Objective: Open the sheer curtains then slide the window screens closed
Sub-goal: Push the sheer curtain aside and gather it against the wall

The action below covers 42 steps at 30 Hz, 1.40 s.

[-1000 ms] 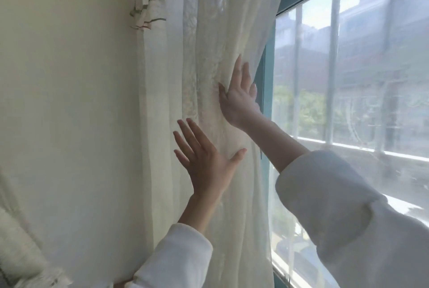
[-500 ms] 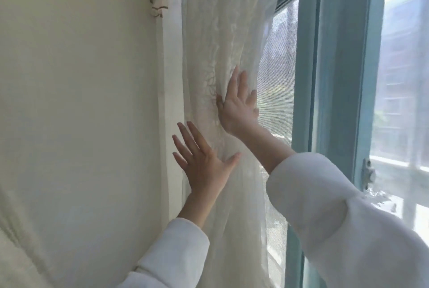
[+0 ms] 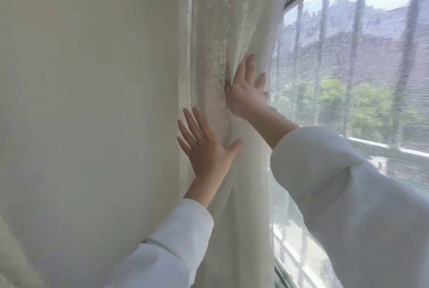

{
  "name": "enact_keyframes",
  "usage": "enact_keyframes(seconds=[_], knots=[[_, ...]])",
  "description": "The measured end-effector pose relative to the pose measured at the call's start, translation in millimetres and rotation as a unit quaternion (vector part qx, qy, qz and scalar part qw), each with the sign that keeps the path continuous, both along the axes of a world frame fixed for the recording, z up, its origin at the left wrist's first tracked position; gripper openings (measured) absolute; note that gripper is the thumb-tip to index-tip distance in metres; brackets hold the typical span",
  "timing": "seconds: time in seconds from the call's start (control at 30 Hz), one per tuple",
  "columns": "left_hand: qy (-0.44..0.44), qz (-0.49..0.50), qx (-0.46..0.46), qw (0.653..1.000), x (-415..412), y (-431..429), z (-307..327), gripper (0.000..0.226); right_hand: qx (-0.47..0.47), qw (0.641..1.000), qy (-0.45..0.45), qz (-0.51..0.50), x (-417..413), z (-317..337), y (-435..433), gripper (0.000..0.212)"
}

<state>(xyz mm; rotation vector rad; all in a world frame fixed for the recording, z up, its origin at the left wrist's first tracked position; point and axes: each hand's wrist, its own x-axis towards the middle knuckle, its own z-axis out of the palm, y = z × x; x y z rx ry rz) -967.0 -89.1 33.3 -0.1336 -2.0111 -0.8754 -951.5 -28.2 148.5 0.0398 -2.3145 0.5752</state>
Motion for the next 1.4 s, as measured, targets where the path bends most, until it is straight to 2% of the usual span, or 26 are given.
enact_keyframes(seconds=[0.47, 0.6, 0.87, 1.2, 1.33, 1.4], knots=[[0.002, -0.021, -0.046, 0.999, -284, -77, 17, 0.114, -0.007, 0.996, -0.076, -0.048, -294, -22, -73, 0.066], [0.006, -0.004, -0.077, 0.997, -356, -86, 8, 0.117, -0.021, 0.997, -0.065, -0.047, -360, -21, -77, 0.068], [0.009, 0.022, -0.072, 0.997, -493, -85, 1, 0.123, -0.002, 0.998, -0.055, -0.042, -501, -14, -85, 0.069], [0.033, 0.027, -0.09, 0.995, -603, -89, -5, 0.118, 0.001, 0.995, -0.081, -0.055, -617, -17, -88, 0.08], [0.078, 0.049, -0.096, 0.991, -627, -89, -4, 0.097, -0.013, 0.996, -0.059, -0.062, -645, -12, -97, 0.08], [0.093, 0.062, -0.099, 0.989, -637, -87, -5, 0.094, -0.021, 0.996, -0.045, -0.07, -653, -13, -100, 0.081]])
